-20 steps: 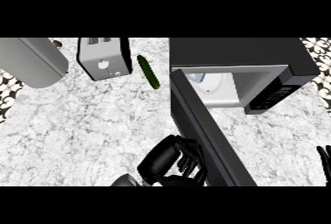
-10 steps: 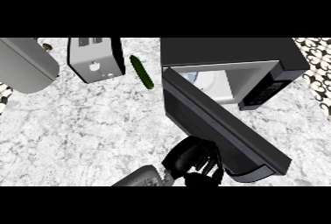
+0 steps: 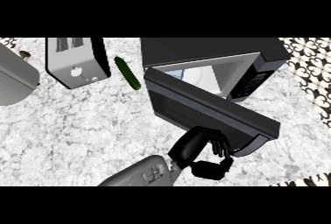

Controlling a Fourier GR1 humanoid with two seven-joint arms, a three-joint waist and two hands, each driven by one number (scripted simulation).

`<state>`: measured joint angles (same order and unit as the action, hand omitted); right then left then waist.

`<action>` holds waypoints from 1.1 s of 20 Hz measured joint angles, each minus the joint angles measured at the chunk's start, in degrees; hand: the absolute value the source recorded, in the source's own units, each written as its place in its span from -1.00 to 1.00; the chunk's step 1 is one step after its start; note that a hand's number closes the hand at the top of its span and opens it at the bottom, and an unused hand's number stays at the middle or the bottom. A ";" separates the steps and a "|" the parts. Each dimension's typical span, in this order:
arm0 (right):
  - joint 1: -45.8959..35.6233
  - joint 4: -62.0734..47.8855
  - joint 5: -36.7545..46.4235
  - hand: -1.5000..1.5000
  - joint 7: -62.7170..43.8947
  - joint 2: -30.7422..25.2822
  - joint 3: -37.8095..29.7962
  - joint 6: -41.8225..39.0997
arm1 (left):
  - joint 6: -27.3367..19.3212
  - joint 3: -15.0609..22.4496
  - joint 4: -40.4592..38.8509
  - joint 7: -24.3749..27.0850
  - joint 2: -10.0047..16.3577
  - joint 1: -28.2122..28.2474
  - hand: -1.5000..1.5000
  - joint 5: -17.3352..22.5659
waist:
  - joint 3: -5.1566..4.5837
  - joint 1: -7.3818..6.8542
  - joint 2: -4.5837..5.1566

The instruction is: Pick up the milk, place it into the microwave and close the microwave

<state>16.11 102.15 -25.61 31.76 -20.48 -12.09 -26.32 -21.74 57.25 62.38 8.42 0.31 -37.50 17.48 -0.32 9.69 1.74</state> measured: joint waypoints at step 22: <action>-4.80 6.28 -7.77 -1.00 -6.27 -7.07 0.37 -5.00 | -5.57 -6.91 -9.48 6.03 0.23 -19.16 1.00 15.86 | 0.18 11.16 2.66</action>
<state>11.31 108.43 -33.38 25.50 -27.55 -11.71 -31.31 -27.31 50.35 52.90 14.45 0.54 -56.66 33.33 -0.13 20.85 4.41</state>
